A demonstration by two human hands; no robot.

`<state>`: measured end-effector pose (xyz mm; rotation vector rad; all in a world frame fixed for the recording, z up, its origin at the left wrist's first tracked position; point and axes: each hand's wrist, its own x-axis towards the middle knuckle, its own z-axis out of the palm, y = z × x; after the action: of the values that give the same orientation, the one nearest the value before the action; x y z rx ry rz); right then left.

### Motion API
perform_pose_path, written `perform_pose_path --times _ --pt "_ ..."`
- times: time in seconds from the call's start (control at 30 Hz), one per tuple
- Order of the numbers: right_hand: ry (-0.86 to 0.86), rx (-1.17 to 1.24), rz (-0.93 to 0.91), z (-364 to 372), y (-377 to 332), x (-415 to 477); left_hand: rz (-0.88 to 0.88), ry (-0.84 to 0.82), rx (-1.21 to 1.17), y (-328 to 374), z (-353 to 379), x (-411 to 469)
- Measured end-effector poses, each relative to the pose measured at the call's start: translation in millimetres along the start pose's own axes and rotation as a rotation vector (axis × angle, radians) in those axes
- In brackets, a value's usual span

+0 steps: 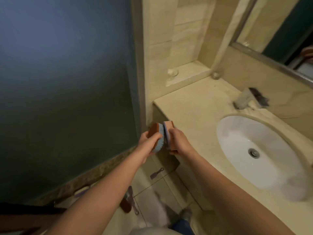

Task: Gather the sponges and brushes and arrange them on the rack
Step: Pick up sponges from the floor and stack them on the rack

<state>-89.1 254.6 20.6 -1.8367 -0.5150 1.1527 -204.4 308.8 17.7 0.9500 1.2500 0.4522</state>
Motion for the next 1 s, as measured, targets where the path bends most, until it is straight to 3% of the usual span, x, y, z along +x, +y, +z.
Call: perform_pose_path --times 0.57,1.0 --pt "0.304 0.168 -0.155 -297 -31 -29 0.253 -0.344 0.106 69 297 -31" --pt "0.67 0.36 -0.296 -440 -65 -81 0.444 -0.706 0.156 123 459 -86"
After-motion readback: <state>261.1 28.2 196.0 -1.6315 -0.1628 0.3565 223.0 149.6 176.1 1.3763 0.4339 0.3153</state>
